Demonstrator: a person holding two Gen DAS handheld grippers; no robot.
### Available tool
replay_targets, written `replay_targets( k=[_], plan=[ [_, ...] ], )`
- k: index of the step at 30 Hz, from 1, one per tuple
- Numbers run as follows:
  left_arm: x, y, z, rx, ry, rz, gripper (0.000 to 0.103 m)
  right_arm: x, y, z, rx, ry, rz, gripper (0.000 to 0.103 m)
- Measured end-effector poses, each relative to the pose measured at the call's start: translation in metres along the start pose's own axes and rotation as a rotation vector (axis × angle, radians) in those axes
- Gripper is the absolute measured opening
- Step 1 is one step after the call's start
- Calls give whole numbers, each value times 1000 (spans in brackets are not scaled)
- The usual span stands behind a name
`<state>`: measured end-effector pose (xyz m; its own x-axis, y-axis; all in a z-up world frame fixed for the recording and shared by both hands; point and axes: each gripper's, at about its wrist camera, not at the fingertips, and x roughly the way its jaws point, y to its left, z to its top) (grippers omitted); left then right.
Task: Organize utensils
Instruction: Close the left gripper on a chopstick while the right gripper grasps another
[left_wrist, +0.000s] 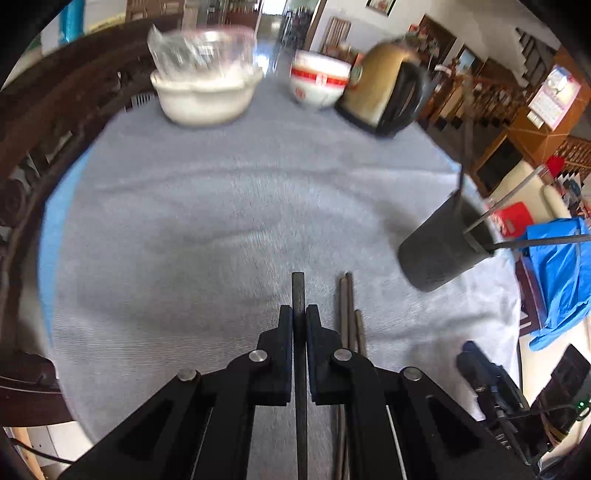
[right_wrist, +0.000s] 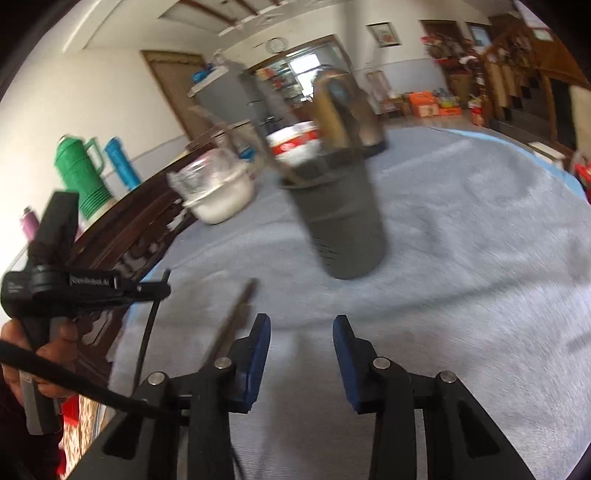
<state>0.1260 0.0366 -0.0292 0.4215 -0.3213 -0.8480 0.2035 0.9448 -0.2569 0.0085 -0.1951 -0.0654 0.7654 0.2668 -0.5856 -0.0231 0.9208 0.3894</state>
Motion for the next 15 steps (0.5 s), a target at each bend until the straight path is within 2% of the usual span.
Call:
replay_targets(
  k=[4,7,15],
  plan=[
    [-31,2,5,-5,-64,-15,6,21,36,11,-73,103,6,37],
    [-48,5,3,-19,-105,-31,6,49,55,12,-93,229,-24,26],
    [-76,10,-4,-31,-166,-49,6,80,66,7,-77,335,-37,17]
  ],
)
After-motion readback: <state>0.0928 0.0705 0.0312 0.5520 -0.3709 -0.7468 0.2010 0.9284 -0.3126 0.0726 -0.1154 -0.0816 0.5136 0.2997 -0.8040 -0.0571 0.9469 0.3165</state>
